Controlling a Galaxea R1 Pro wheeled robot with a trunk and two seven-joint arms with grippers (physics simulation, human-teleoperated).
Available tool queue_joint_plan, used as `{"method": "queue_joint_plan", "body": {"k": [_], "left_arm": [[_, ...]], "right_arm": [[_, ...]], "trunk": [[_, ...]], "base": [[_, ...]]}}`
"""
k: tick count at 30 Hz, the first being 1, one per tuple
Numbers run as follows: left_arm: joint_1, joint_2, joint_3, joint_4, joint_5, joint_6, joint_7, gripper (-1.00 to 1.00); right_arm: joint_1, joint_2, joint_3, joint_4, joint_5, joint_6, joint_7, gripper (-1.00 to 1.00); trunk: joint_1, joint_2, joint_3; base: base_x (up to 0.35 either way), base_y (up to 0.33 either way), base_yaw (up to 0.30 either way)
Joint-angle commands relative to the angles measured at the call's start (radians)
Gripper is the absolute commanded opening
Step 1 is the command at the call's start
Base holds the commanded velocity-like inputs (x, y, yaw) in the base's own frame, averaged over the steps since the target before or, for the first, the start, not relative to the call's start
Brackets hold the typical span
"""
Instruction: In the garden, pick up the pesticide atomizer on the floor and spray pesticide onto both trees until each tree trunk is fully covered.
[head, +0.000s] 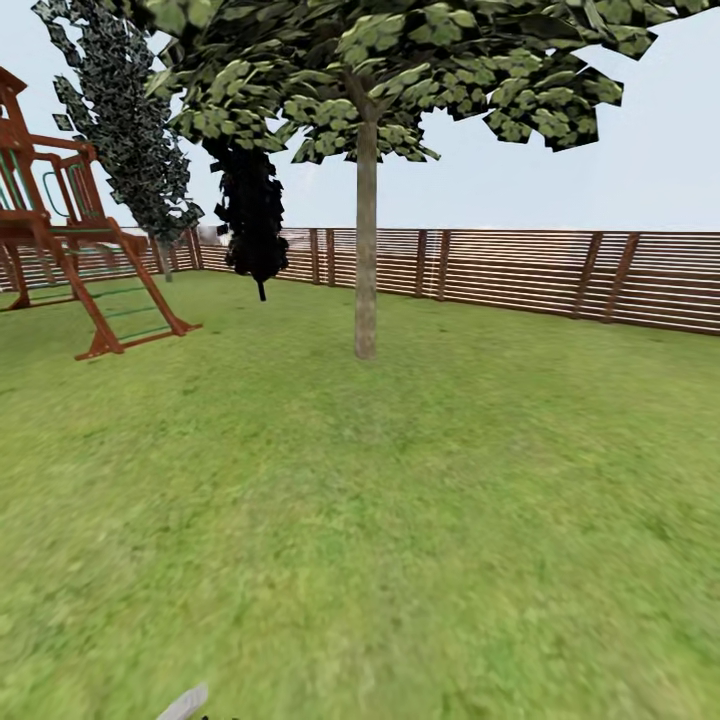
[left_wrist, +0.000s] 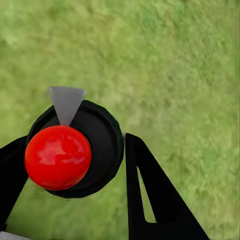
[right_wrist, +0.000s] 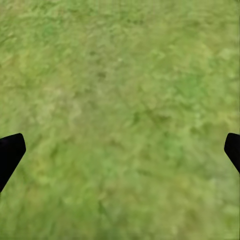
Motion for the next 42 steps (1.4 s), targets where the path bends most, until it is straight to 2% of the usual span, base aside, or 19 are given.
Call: {"method": "queue_joint_plan", "body": {"k": [1, 42], "left_arm": [[-0.001, 0.001, -0.008, 0.0, 0.01, -0.008, 0.001, -1.0], [-0.001, 0.001, -0.008, 0.0, 0.011, -0.008, 0.002, -1.0]], "right_arm": [[-0.001, 0.0, -0.003, 0.001, -0.011, -0.001, 0.009, 1.0], [-0.001, 0.0, -0.003, 0.001, -0.011, -0.001, 0.009, 1.0]], "trunk": [[0.001, -0.002, -0.002], [0.001, -0.002, -0.002]], "base": [[0.321, 0.0, 0.0], [0.321, 0.0, 0.0]]}}
